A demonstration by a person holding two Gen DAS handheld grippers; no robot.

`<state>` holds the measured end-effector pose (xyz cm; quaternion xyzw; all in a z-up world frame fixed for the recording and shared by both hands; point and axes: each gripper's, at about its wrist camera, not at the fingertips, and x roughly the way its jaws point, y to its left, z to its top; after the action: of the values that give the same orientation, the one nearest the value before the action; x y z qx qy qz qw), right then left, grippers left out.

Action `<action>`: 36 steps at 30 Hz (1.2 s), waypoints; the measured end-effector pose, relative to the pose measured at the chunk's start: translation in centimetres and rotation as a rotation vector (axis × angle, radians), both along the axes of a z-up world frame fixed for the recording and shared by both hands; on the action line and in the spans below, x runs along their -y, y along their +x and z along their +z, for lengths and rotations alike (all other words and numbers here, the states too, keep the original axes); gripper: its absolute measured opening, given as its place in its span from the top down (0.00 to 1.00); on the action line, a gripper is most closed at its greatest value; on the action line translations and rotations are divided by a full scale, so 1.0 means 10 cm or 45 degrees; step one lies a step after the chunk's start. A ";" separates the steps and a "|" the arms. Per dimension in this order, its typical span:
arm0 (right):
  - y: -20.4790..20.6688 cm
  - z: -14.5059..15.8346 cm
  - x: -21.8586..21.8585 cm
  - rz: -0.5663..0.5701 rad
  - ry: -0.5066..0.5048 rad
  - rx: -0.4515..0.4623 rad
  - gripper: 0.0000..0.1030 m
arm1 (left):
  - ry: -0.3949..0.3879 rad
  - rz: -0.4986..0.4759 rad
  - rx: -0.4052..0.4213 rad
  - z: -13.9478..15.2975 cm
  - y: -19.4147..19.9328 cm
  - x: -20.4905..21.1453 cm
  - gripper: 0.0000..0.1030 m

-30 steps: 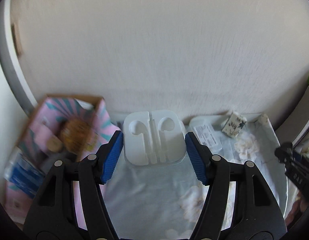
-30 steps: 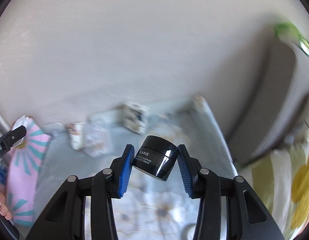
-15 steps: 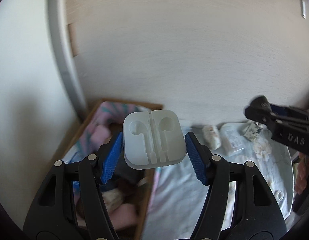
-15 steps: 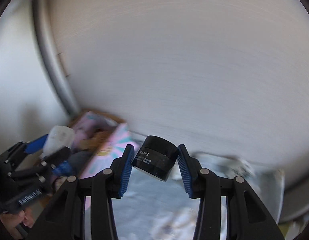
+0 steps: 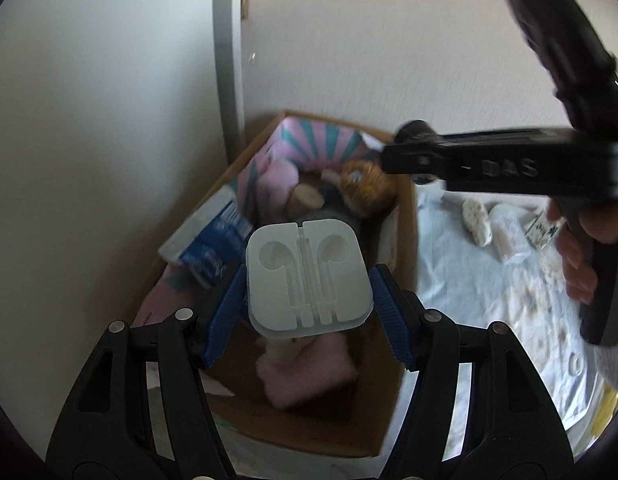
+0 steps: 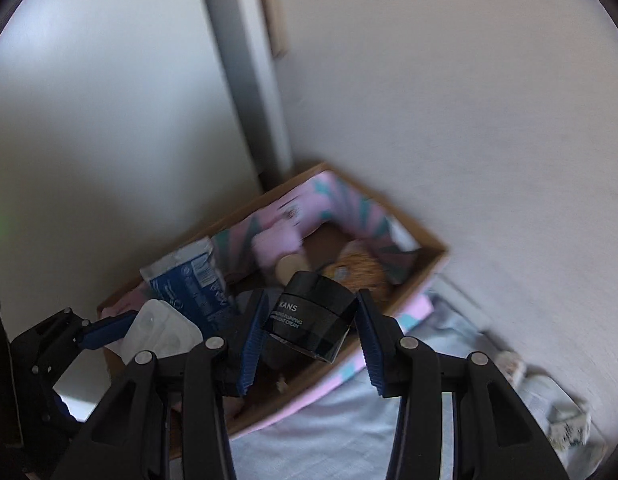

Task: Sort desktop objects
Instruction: 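Lift and carry earphone case and black jar over the box, then open both tools to release earphone case and black jar into box, then move both tools back to the remaining items on the sheet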

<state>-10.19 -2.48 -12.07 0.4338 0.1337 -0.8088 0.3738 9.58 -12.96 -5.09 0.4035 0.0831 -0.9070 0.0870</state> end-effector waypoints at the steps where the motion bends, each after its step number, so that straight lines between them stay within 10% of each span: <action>1: 0.00 -0.05 0.07 0.023 0.011 0.018 0.61 | 0.013 -0.003 0.013 -0.05 0.00 0.02 0.41; 16: -0.21 -0.25 0.52 0.096 0.000 0.211 0.58 | 0.038 -0.009 0.064 -0.17 -0.12 0.16 0.38; 18: -0.26 -0.29 0.54 0.067 0.018 0.246 0.41 | 0.034 -0.011 0.084 -0.19 -0.15 0.15 0.00; 20: -0.31 -0.28 0.49 -0.004 0.017 0.250 0.26 | 0.001 -0.017 0.080 -0.18 -0.17 0.13 0.00; 36: -0.29 -0.15 -0.19 -0.270 -0.149 0.263 0.25 | 0.027 -0.060 0.101 -0.16 -0.16 0.13 0.00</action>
<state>-13.07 -0.54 -13.54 0.5038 0.0008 -0.8013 0.3225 7.99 -14.23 -6.71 0.4420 0.0797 -0.8911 0.0647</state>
